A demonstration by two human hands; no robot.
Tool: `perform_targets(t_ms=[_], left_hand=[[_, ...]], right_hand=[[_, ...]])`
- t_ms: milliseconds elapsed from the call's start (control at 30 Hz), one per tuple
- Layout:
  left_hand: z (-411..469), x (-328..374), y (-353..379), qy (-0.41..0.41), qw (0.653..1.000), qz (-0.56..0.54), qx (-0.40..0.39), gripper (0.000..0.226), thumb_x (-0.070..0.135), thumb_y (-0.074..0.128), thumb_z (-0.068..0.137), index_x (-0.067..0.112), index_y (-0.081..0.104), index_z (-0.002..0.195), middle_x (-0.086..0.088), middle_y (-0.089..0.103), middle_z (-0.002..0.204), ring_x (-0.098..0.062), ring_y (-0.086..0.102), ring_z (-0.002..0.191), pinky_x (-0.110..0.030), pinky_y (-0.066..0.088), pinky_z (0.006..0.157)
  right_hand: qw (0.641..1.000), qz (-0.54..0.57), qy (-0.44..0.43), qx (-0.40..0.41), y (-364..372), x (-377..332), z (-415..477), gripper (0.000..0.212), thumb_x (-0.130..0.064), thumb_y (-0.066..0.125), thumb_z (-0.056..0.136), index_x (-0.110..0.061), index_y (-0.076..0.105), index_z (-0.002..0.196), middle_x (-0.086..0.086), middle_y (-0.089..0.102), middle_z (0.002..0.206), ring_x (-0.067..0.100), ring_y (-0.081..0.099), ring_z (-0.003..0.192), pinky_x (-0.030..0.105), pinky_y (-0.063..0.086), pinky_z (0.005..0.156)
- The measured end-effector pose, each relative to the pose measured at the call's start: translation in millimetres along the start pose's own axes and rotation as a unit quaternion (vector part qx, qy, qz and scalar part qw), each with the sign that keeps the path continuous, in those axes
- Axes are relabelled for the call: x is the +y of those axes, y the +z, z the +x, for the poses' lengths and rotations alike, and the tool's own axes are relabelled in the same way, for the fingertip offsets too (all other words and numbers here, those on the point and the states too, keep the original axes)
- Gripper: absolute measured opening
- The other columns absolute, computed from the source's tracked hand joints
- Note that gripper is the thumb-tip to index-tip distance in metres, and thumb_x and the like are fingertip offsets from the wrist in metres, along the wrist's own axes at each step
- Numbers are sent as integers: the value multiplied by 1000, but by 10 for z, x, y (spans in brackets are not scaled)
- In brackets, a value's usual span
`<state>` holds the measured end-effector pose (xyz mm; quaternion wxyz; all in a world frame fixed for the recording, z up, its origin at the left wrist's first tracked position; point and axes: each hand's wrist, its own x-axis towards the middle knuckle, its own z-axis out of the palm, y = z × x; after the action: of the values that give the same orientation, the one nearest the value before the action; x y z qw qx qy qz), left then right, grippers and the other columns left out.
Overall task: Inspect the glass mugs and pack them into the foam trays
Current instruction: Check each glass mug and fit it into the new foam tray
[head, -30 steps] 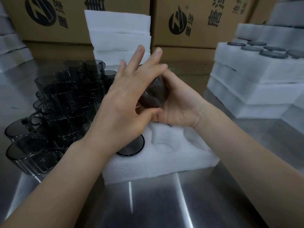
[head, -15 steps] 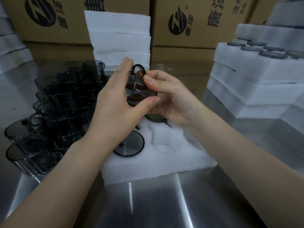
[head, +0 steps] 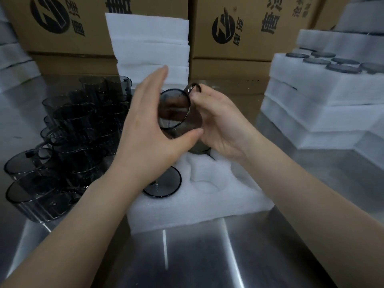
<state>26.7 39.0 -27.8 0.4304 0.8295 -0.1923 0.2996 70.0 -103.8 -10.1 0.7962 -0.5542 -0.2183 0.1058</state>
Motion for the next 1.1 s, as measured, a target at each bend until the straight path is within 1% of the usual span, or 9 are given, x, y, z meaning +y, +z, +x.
perform_targets(t_ms=[67,167,300,400,567,867,933,1067,1100], left_hand=[[14,-3,-5,-57,997,-53,19,86,39,82,68,24,39,141,15,49,134,2,47,124,-20,40,104],[15,-41,-16,-63,989,-136,12,67,27,83,66,24,52,126,19,61,113,6,58,109,-16,47,95],[26,-127,-39,-58,975,-215,-20,74,1,79,67,16,50,134,13,63,115,0,60,111,-17,49,92],[32,-167,-46,-59,965,-253,-29,80,-3,66,67,20,41,139,12,61,114,-3,61,111,-20,50,90],[21,-158,-29,-75,966,-249,-8,69,14,77,70,20,45,131,6,60,116,-3,63,106,-20,51,89],[57,-143,-69,-66,963,-260,40,44,22,77,73,24,59,113,21,71,95,2,67,93,-15,50,81],[66,-149,-81,-78,953,-289,40,40,23,76,75,21,61,112,16,72,97,-3,67,98,-18,51,83],[73,-187,-103,-113,918,-379,18,53,28,69,83,-5,56,122,-22,64,117,-42,61,109,-53,48,99],[74,-197,-109,-124,910,-396,14,51,27,65,87,-8,54,122,-24,63,116,-44,61,107,-54,48,99]], right_hand=[[1000,21,-6,-10,-13,-14,16,14,-9,46,97,-6,48,111,23,47,110,34,47,102,47,44,88],[1000,-5,2,-2,-15,-25,40,20,-28,53,87,-11,48,77,14,44,93,30,46,95,41,47,79],[989,-140,-28,32,-56,55,43,30,-40,55,94,-23,65,71,-9,58,67,11,61,77,30,53,66],[977,-209,-27,29,-84,61,37,36,-35,51,99,-17,58,69,-7,54,66,13,52,64,29,46,59],[984,-176,26,-22,-65,26,24,34,-29,46,102,-12,50,72,5,42,69,19,36,54,30,37,50],[993,-78,18,-81,-53,7,-5,30,-22,37,104,-10,45,78,7,45,78,21,47,63,31,36,51],[992,-80,5,-99,-56,5,-8,30,-24,36,103,-11,46,78,6,46,78,20,48,63,30,33,50],[989,-74,-15,-131,-64,-4,-19,26,-23,37,99,-13,51,81,5,47,74,17,51,63,25,34,49],[987,-79,-19,-136,-65,-4,-19,23,-22,37,98,-12,53,83,5,48,74,17,51,63,25,35,49]])
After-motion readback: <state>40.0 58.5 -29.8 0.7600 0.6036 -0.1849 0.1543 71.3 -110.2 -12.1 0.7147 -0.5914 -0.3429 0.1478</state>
